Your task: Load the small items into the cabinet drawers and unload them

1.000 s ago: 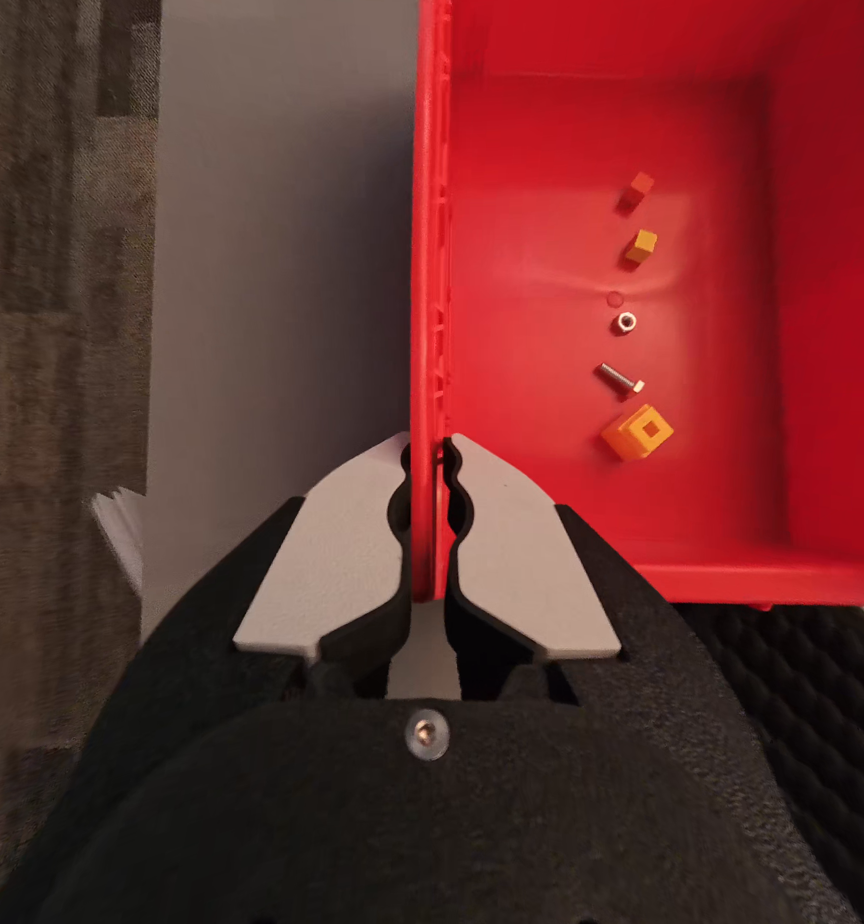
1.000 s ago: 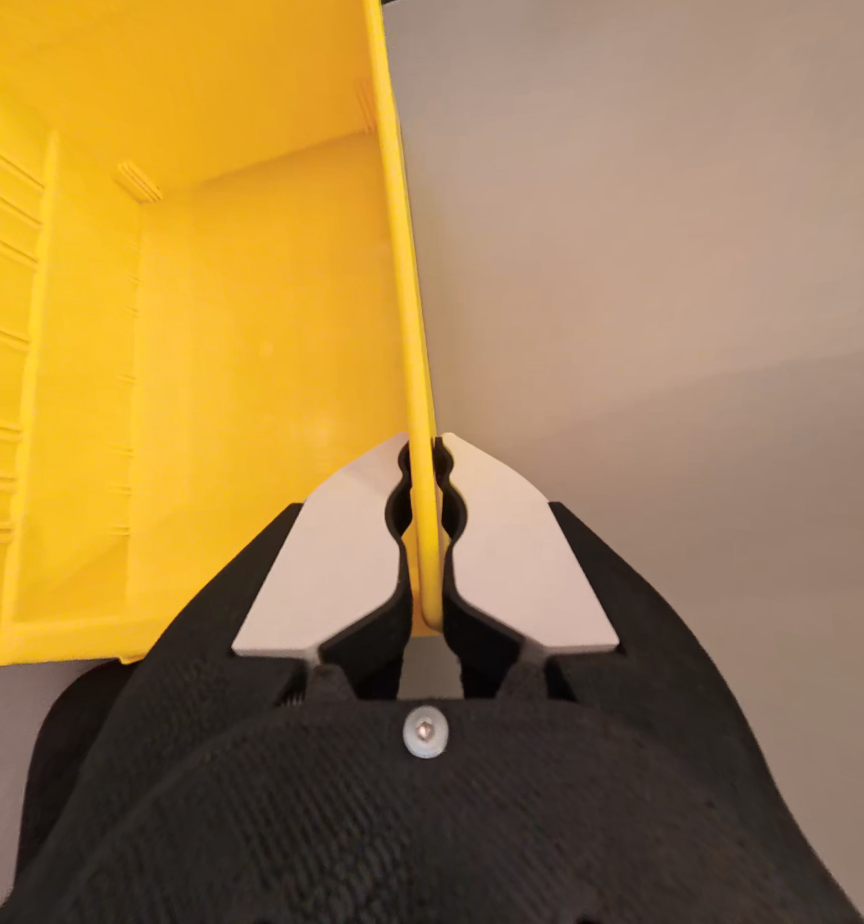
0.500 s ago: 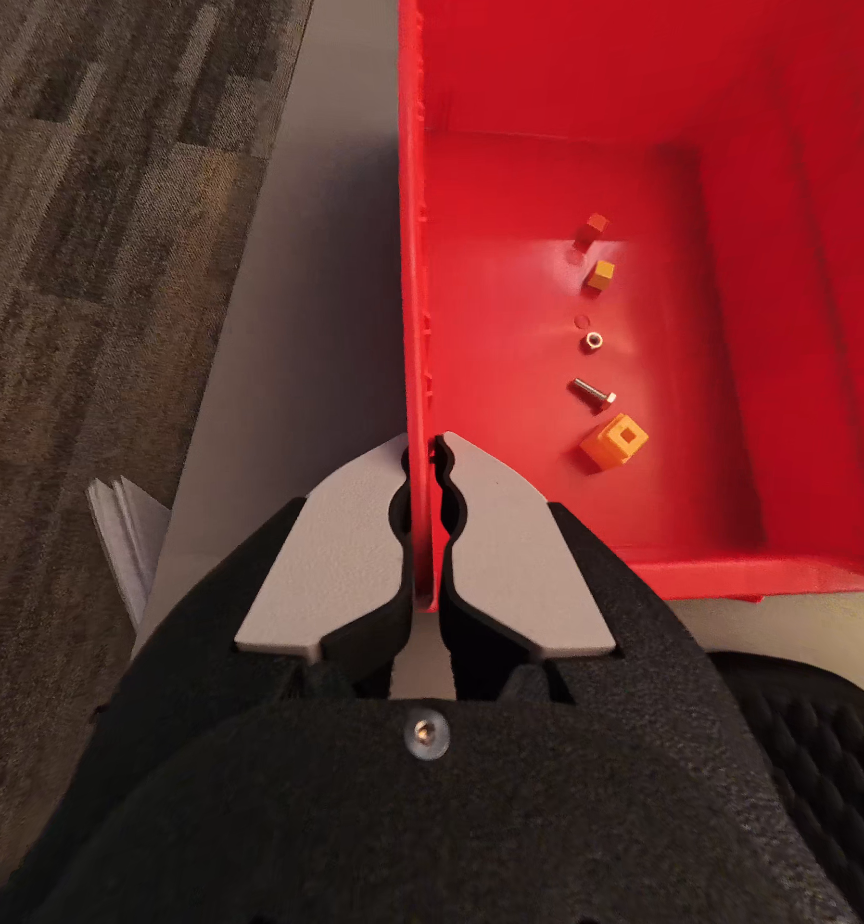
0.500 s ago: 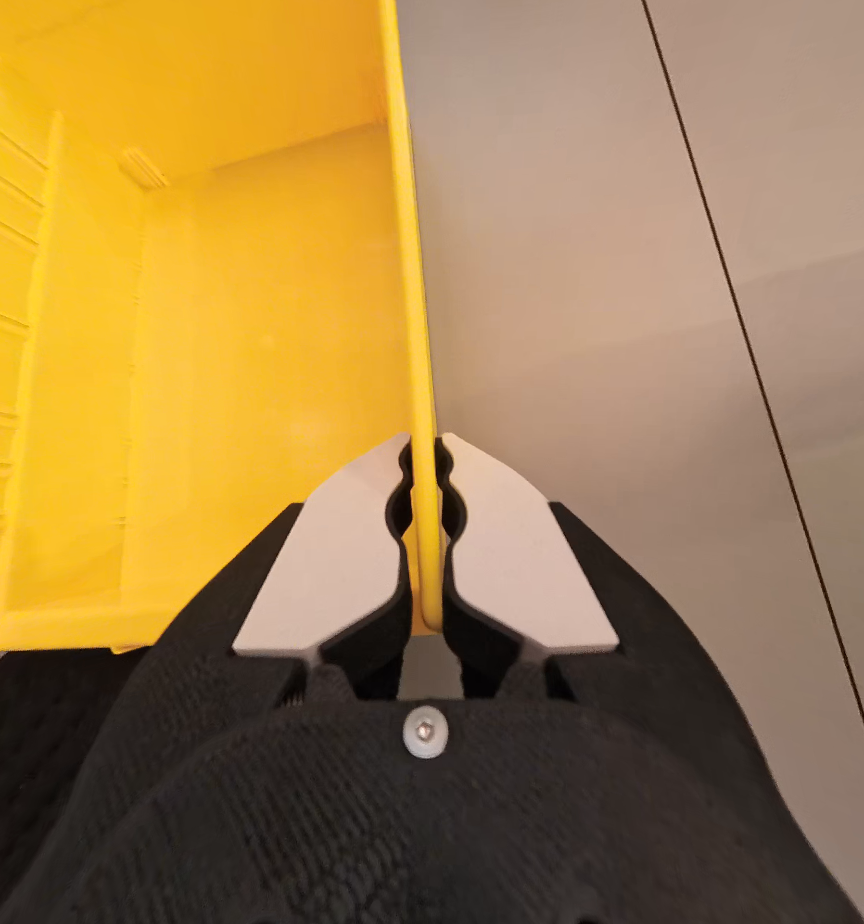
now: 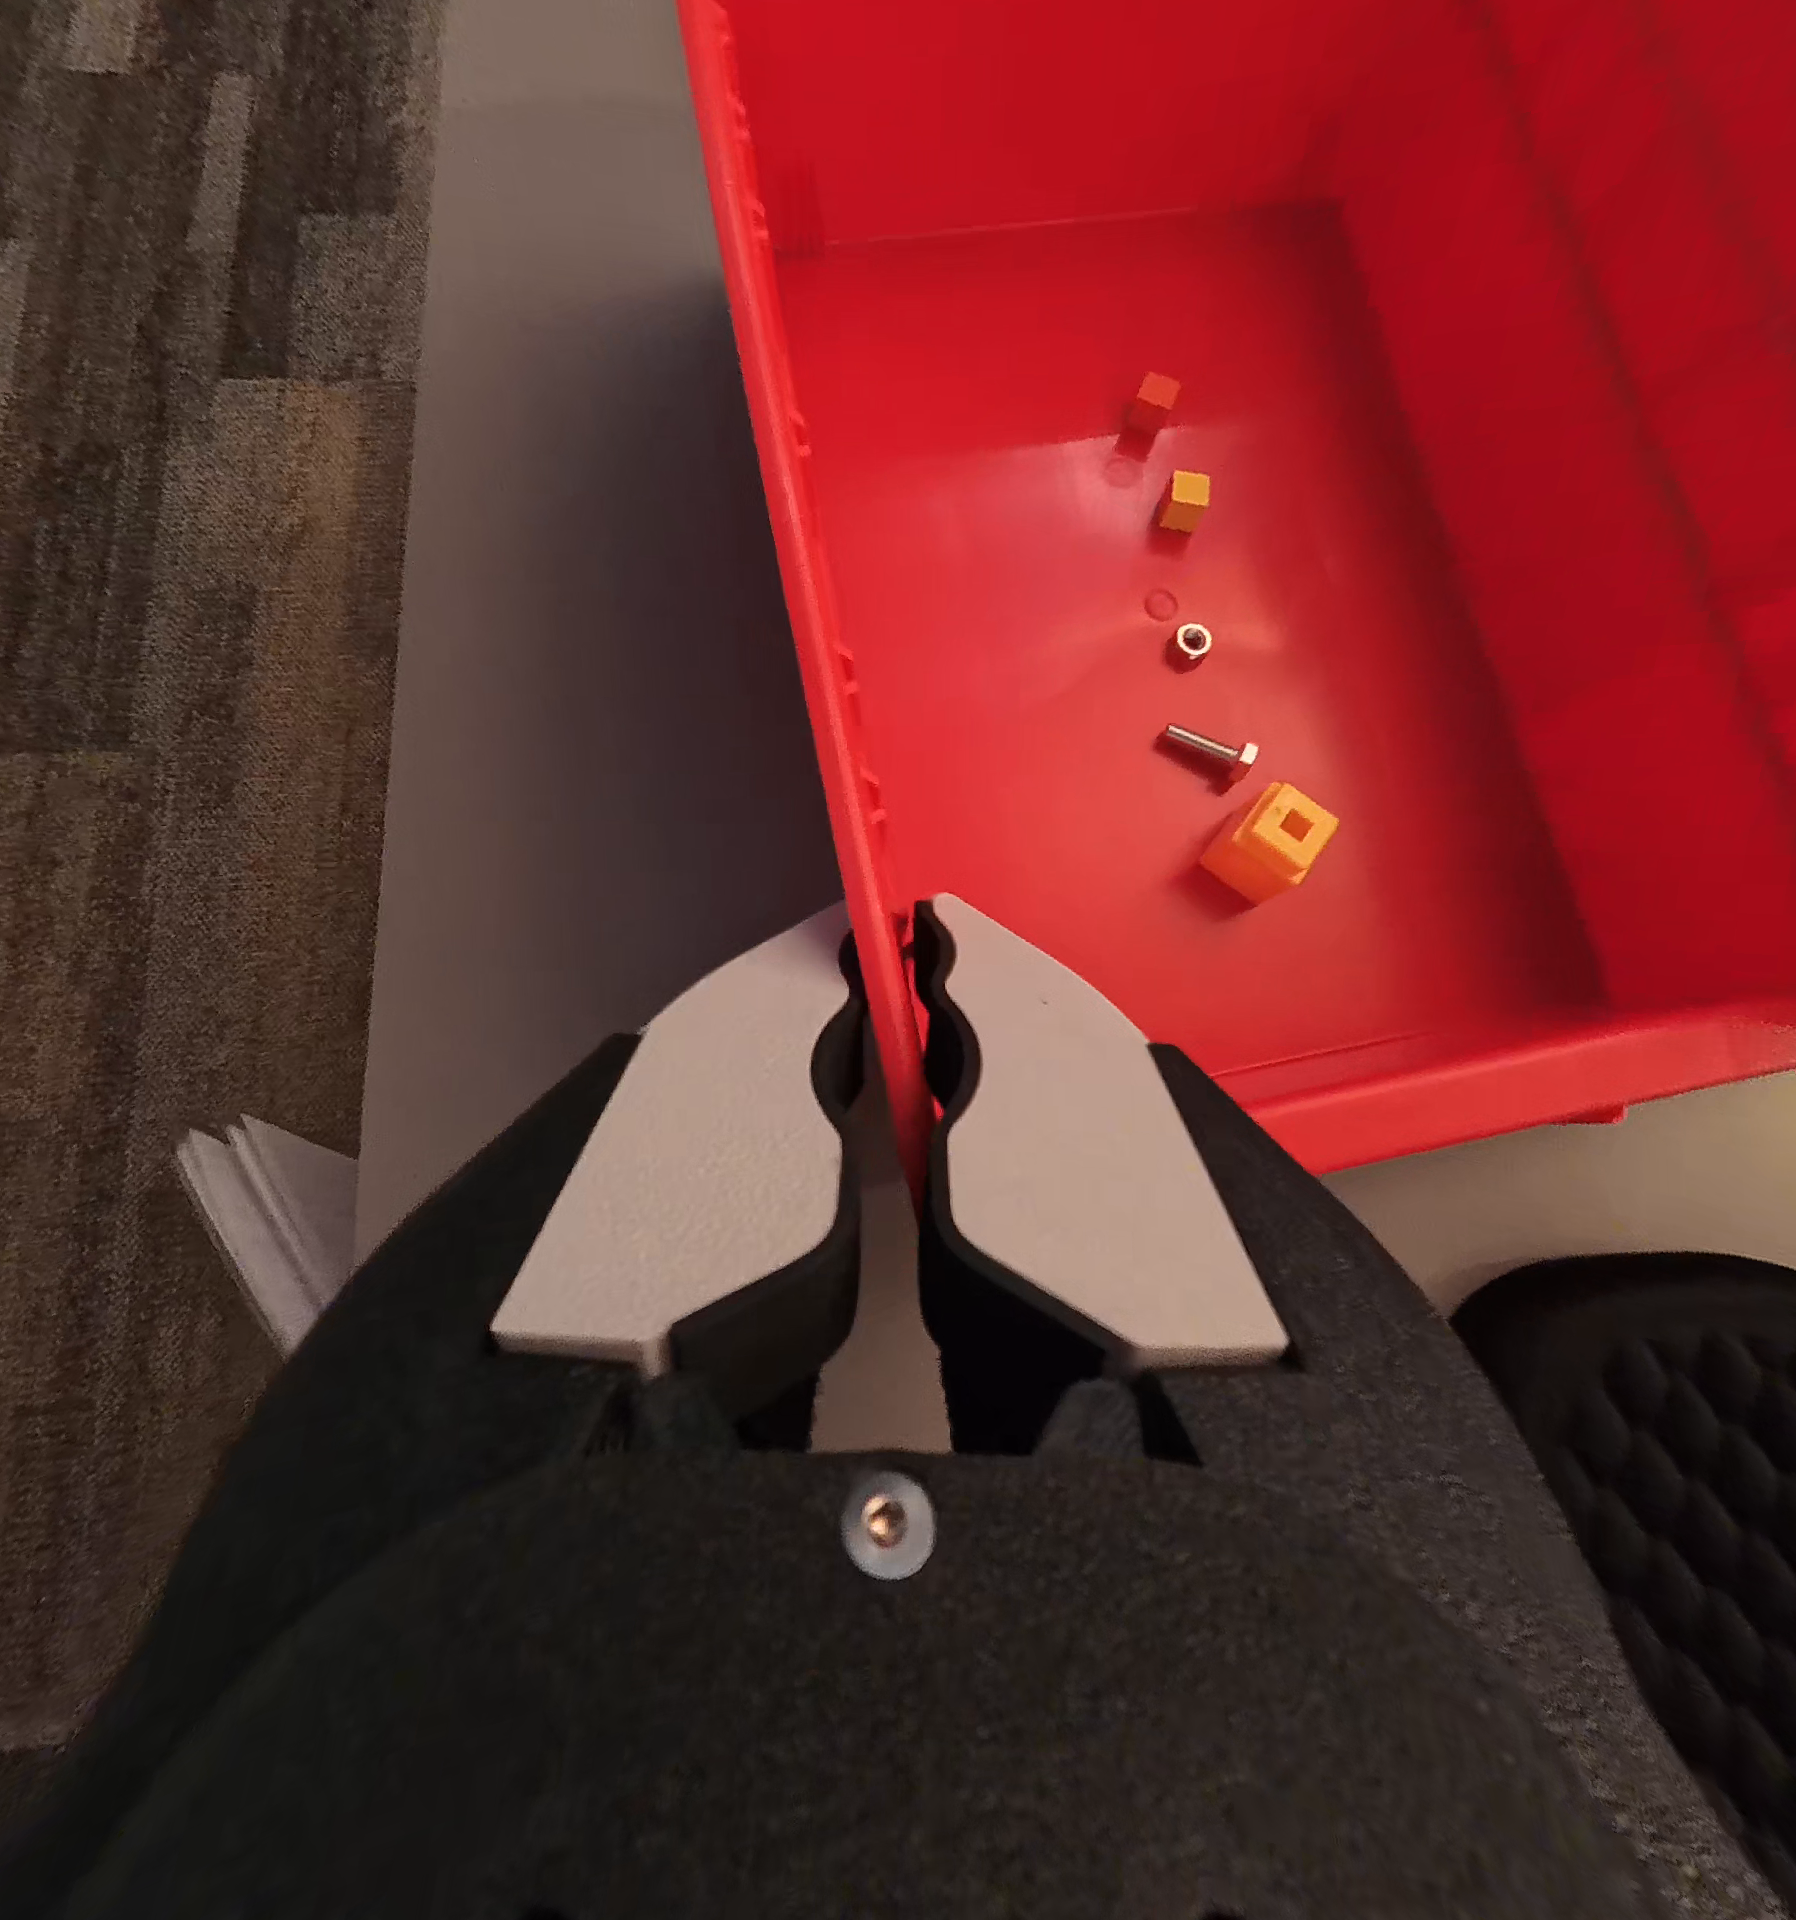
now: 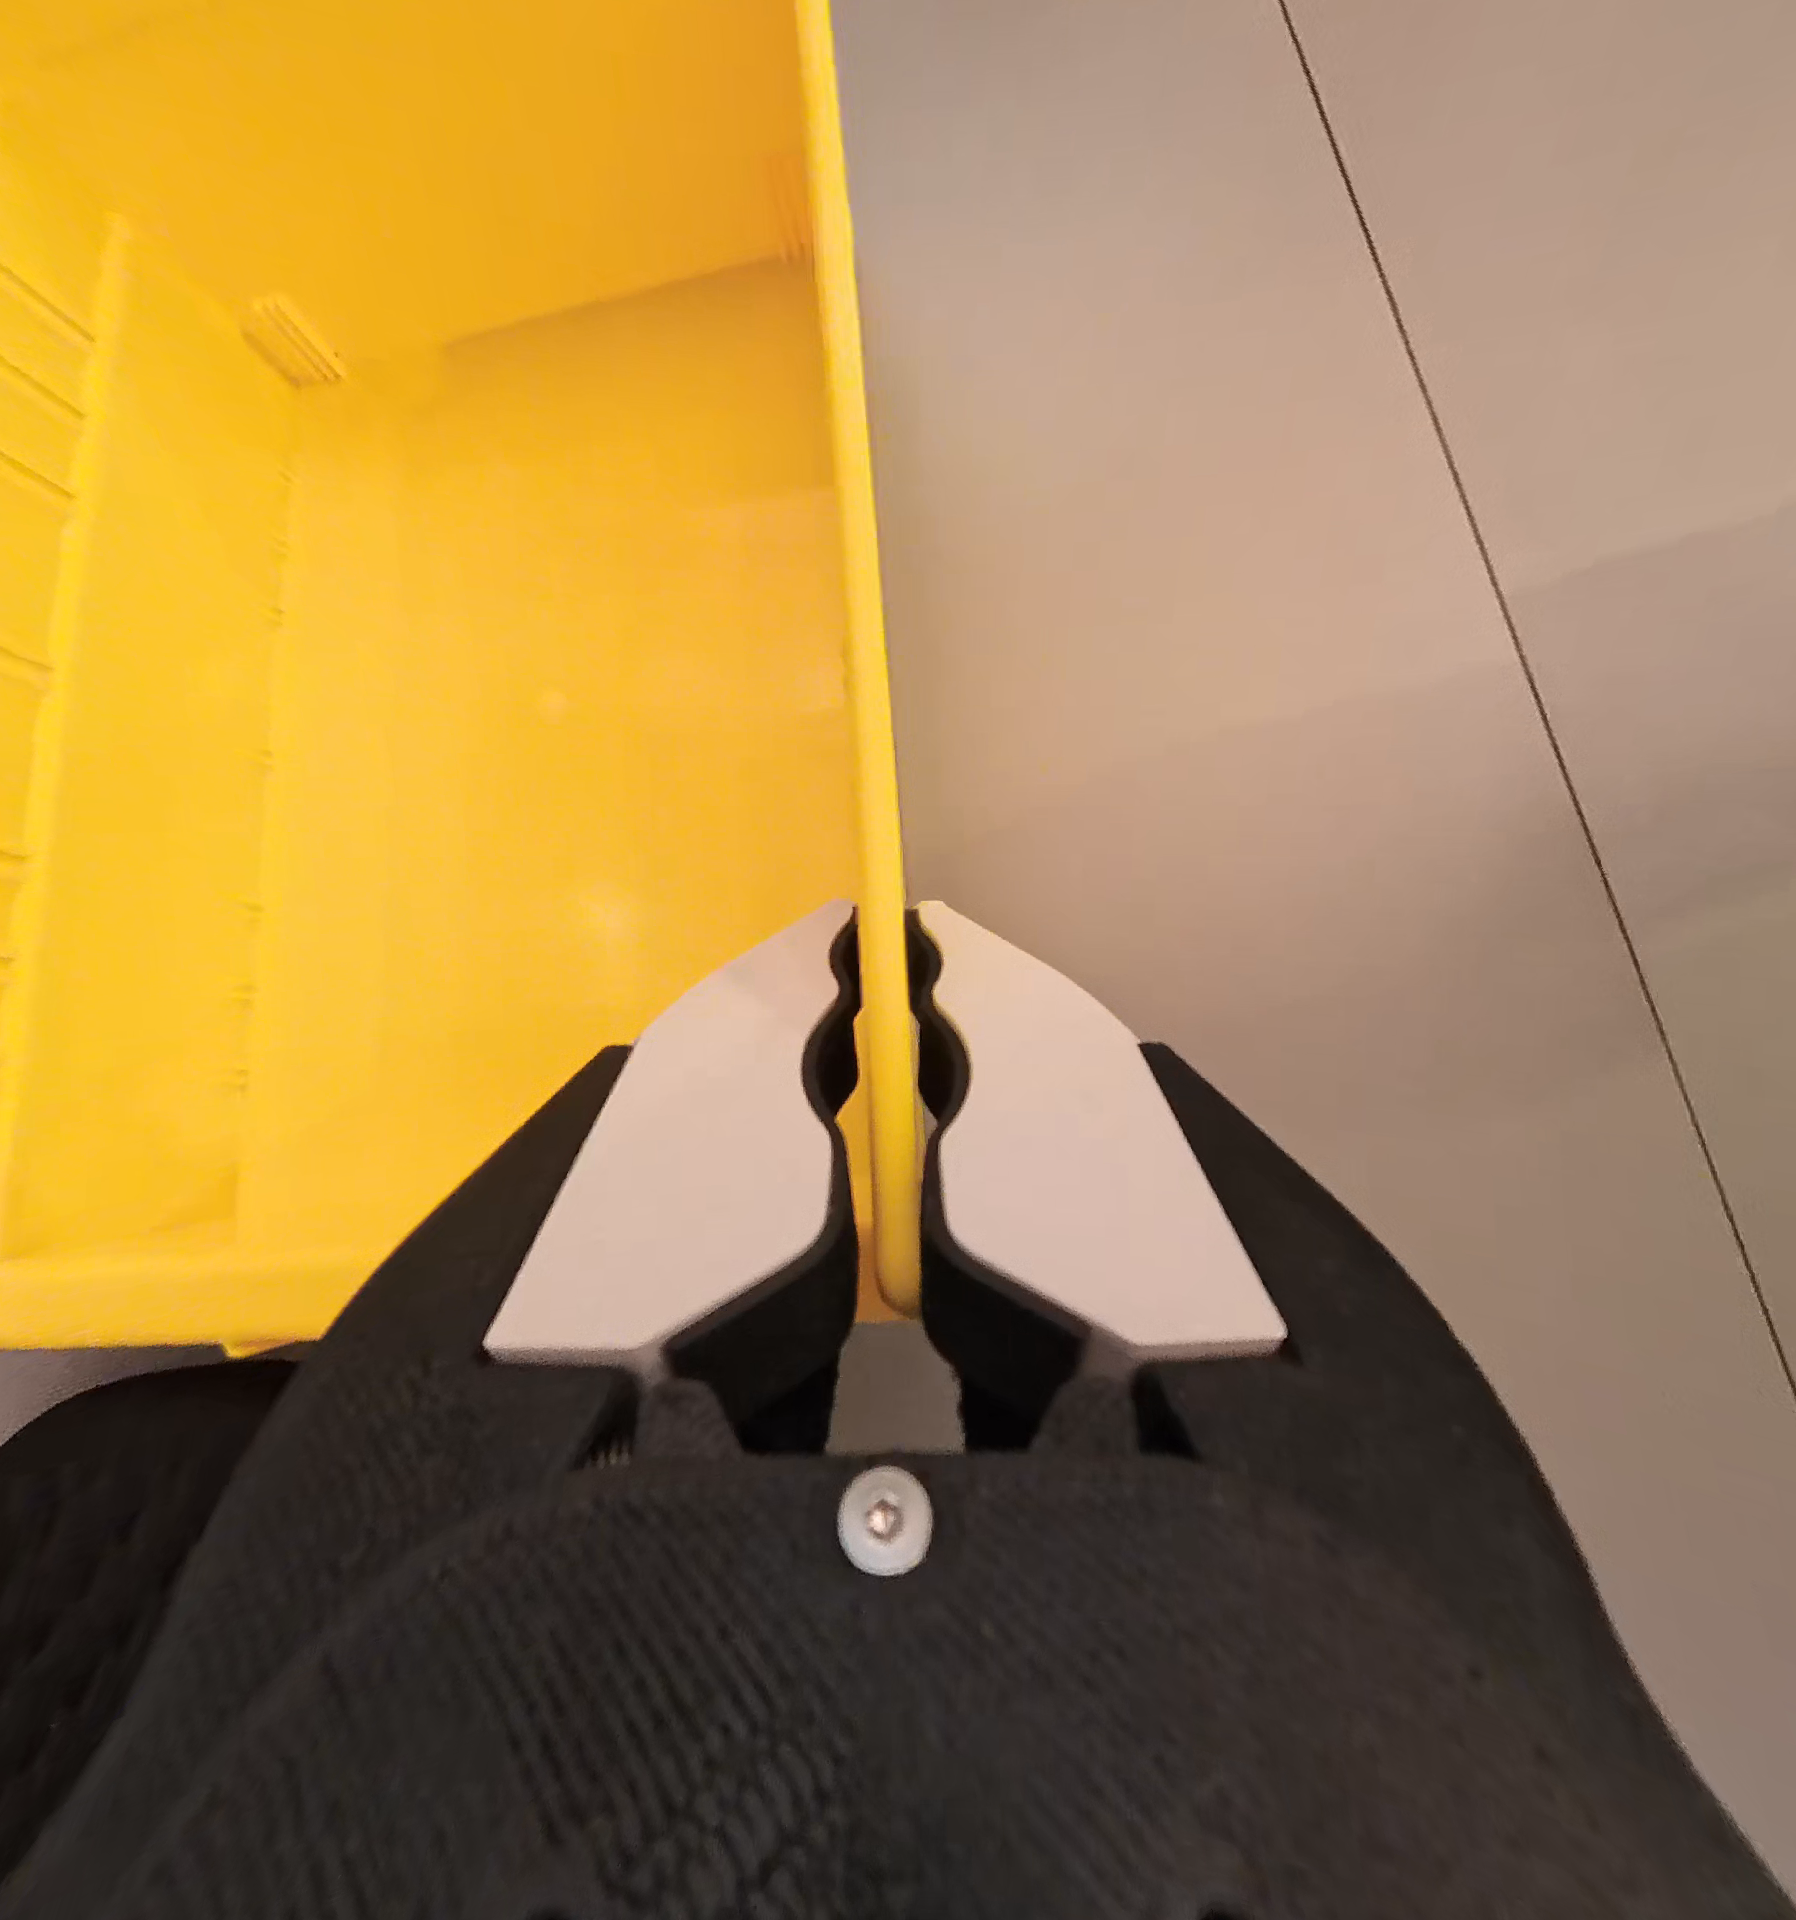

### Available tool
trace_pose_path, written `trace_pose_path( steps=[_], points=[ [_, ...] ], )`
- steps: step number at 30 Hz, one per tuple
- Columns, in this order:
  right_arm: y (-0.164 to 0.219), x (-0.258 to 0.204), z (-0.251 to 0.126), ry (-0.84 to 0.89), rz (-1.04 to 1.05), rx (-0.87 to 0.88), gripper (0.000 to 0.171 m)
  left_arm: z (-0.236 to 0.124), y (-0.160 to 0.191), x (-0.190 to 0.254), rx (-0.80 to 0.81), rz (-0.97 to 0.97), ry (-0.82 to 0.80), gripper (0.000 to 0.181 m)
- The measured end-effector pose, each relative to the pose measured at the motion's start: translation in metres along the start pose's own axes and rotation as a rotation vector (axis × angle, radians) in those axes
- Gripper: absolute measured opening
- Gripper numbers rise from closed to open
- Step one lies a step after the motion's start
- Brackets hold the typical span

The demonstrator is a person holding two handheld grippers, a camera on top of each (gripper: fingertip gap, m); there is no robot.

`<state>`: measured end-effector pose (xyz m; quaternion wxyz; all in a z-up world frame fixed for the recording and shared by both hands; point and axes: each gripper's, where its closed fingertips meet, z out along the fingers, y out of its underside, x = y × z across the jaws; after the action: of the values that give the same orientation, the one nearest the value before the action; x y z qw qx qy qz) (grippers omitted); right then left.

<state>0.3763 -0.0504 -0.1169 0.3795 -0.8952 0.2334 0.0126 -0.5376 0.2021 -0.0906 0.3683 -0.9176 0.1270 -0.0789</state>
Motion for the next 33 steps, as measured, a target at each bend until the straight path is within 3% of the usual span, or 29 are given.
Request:
trace_pose_path(
  steps=[16, 18, 20, 22, 25, 27, 29, 33],
  points=[
    [-0.002, 0.005, 0.001, -0.020, -0.032, -0.073, 0.008, 0.000, 0.000, 0.012, 0.010, 0.122, 0.066, 0.007],
    [0.000, 0.009, 0.000, 0.015, -0.041, -0.075, 0.015, 0.000, 0.000, 0.014, 0.013, 0.099, 0.072, 0.007],
    [-0.006, 0.015, -0.009, 0.079, -0.068, -0.032, 0.027, -0.002, -0.002, 0.015, 0.023, 0.088, 0.080, 0.008],
    [-0.023, 0.017, -0.028, 0.153, -0.113, 0.071, 0.034, -0.012, -0.015, 0.011, 0.121, 0.091, 0.048, 0.021],
    [-0.064, 0.010, -0.085, 0.308, -0.217, 0.325, 0.033, -0.045, -0.041, 0.008, 0.298, 0.095, 0.018, 0.034],
    [-0.090, -0.022, -0.123, 0.325, -0.323, 0.504, 0.033, -0.067, -0.052, 0.021, 0.386, 0.122, 0.046, 0.046],
    [-0.103, -0.079, -0.145, 0.230, -0.439, 0.628, 0.034, -0.085, -0.056, 0.054, 0.452, 0.186, 0.156, 0.046],
    [-0.097, -0.232, -0.151, -0.057, -0.714, 0.796, 0.035, -0.091, -0.051, 0.106, 0.499, 0.325, 0.174, 0.041]
  ],
)
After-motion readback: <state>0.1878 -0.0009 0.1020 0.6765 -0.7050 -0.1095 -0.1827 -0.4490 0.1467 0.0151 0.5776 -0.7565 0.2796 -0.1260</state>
